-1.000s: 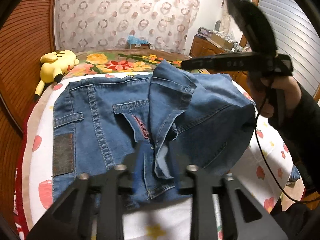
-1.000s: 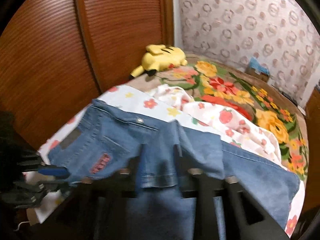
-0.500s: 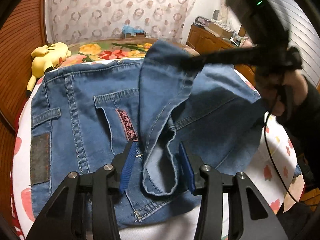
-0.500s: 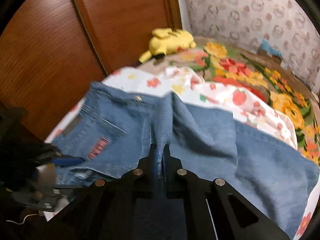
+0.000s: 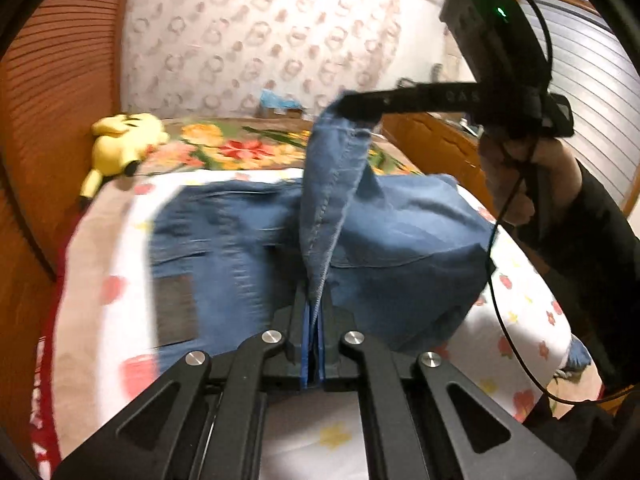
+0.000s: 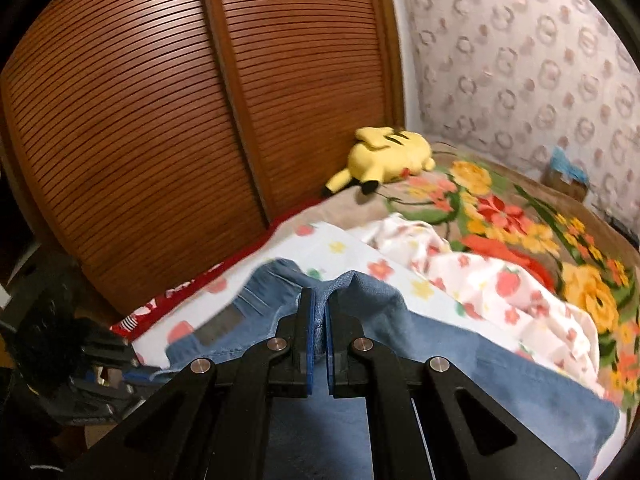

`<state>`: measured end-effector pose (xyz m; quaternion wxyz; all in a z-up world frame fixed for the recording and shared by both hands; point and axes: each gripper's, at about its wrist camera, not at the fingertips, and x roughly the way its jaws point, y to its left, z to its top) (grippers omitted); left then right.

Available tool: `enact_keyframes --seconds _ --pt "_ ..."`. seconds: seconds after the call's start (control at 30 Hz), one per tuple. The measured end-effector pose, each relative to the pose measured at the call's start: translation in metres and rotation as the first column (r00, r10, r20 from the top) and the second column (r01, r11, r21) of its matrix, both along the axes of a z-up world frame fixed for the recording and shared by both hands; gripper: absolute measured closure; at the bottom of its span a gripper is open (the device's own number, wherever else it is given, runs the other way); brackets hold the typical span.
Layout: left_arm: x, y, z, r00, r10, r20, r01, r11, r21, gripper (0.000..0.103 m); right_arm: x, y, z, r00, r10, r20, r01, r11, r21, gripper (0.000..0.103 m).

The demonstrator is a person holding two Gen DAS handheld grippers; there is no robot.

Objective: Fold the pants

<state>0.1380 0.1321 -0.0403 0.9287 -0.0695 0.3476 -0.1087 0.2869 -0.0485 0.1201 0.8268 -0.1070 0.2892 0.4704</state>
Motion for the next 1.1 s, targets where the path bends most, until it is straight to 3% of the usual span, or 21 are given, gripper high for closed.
enact_keyframes --seconds 0.07,0.13,0.2,0.3,0.4,0.5,0.57,0.77,0.9,1.0,1.1 --pt "-0.004 0.015 -0.002 0.999 0.045 -0.01 -0.045 0.999 0.019 0.1 -0.003 0.01 0.001 1.0 0.025 0.002 -0.025 1.0 -0.001 0.099" --pt "-0.005 0.032 -0.01 0.995 0.093 -0.041 -0.092 0.995 0.026 0.1 0.002 0.022 -0.005 0.999 0.04 0.001 -0.04 0.999 -0.013 0.087" --pt "-0.003 0.04 -0.019 0.99 0.12 -0.076 -0.117 0.992 0.039 0.1 0.006 0.026 -0.011 1.0 0.018 0.0 -0.018 0.999 -0.038 0.065" --pt "0.002 0.047 -0.033 0.982 0.144 -0.119 -0.141 0.989 0.039 0.099 0.012 0.019 -0.016 1.0 -0.008 -0.022 0.007 0.999 -0.039 0.064" --pt "0.007 0.046 -0.037 0.978 0.16 -0.133 -0.154 0.987 0.055 0.09 0.013 -0.002 -0.022 0.999 -0.046 -0.018 0.045 0.998 -0.054 0.064" --pt "0.011 0.046 -0.033 0.976 0.18 -0.121 -0.173 0.983 0.067 0.075 0.007 -0.027 -0.028 0.997 -0.072 -0.018 0.071 0.996 -0.062 0.064" --pt "0.011 0.047 -0.026 0.977 0.187 -0.103 -0.181 0.981 0.067 0.058 0.001 -0.042 -0.033 0.995 -0.101 -0.018 0.099 0.992 -0.076 0.064" --pt "0.034 0.035 -0.009 0.985 0.158 -0.064 -0.153 0.985 0.076 0.058 -0.025 -0.083 -0.047 0.984 -0.177 -0.021 0.175 0.98 -0.091 0.064" --pt "0.057 0.008 -0.006 0.994 0.083 -0.073 -0.076 0.992 0.098 0.058 -0.035 -0.087 -0.052 0.979 -0.201 -0.031 0.198 0.977 -0.079 0.064" --pt "0.081 -0.013 -0.012 0.993 0.032 -0.112 -0.018 0.993 0.12 0.058 -0.043 -0.086 -0.05 0.976 -0.217 -0.029 0.215 0.973 -0.08 0.064" --pt "0.104 -0.025 -0.028 0.984 0.026 -0.176 0.009 0.981 0.195 0.058 -0.037 -0.092 -0.05 0.974 -0.224 -0.041 0.221 0.973 -0.064 0.064"
